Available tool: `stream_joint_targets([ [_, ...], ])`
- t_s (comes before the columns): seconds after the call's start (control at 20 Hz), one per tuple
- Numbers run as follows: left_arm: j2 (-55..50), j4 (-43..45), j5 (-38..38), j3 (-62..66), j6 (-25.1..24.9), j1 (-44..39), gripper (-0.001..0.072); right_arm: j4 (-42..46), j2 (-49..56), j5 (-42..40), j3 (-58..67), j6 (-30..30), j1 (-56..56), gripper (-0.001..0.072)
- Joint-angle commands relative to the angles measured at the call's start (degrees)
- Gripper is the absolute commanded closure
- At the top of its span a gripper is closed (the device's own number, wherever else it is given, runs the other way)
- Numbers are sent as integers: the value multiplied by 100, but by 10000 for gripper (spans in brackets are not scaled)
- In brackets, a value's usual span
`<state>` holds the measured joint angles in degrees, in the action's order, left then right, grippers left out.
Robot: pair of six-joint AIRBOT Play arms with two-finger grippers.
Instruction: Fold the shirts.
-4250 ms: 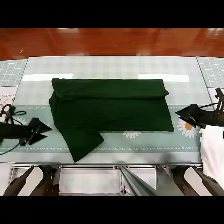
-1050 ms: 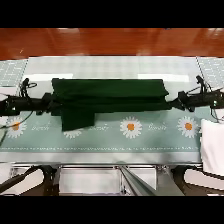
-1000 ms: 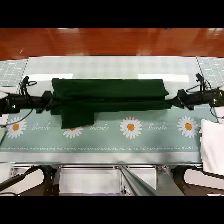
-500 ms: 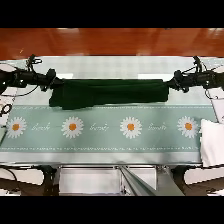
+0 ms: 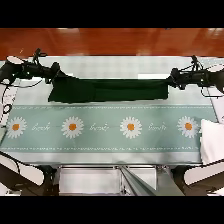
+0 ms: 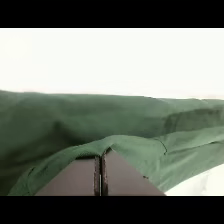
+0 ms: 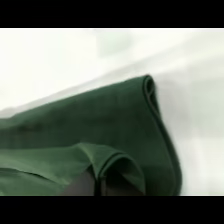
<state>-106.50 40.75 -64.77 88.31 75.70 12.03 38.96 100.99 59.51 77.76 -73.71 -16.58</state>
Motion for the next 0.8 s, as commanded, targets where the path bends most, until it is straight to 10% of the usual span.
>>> stream_joint_targets([
  [0.0, -168, -2, -181, 133, -4, -24, 683, -227, 111, -122, 15, 9, 15, 595],
  [0.05, -164, -4, -297, 138, -2, -20, 566, -260, 122, -118, 15, 9, 33, 364],
  [0.1, -164, -4, -529, 175, -4, -13, 299, -284, 118, -31, 15, -2, 48, 294],
  [0.15, -164, 0, -890, 256, -85, 24, 201, -321, 68, 136, 15, -63, 22, 293],
  [0.45, 518, 935, -2256, 216, -282, 704, 203, 205, -977, 935, 13, -59, -1121, 294],
  [0.75, 2990, 975, -103, -3097, -798, 1110, 203, 872, -1279, 756, -1141, 2, -1860, 292],
])
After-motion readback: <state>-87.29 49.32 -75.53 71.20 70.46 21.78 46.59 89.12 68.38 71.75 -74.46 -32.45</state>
